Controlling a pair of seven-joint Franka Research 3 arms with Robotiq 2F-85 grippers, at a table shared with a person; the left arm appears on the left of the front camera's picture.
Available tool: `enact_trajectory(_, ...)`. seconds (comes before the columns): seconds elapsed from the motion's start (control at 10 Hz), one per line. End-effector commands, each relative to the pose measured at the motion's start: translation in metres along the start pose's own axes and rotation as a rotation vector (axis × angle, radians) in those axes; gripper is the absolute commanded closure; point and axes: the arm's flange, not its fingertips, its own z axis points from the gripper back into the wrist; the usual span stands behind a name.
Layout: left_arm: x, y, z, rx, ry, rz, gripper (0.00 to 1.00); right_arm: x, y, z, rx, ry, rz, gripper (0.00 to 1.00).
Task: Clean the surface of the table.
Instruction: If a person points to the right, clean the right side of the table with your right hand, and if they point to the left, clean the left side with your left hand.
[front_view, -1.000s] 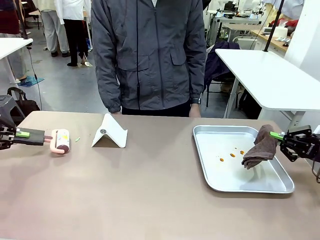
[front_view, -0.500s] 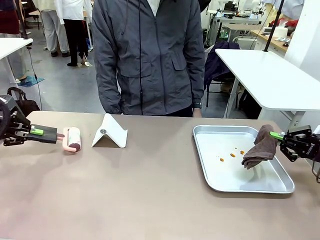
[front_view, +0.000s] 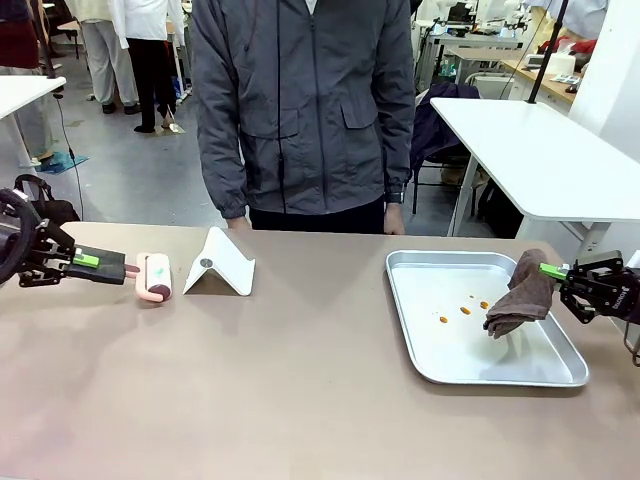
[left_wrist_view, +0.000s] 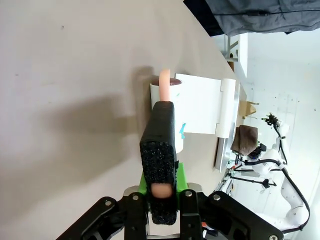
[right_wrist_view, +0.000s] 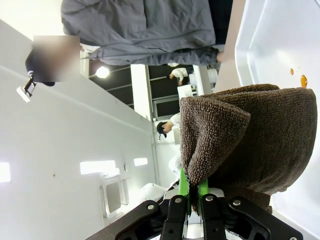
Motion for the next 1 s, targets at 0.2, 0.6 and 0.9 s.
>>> enact_trajectory(0.2,-0.05,0.008,0.064,-0.265,-0.054,-0.177,0.78,-0.001,0.007,-0.002,-0.015,0.001,-0.012,1.0)
enact_trajectory(0.6,-0.107,0.037,0.134,-0.378,0.028,-0.198,0.78,-0.001,0.007,-0.002,-0.015,0.001,-0.012,1.0)
enact_trajectory(0.9,-0.152,0.073,0.172,-0.426,0.047,-0.15,0.78,-0.001,0.007,-0.002,-0.015,0.001,-0.012,1.0)
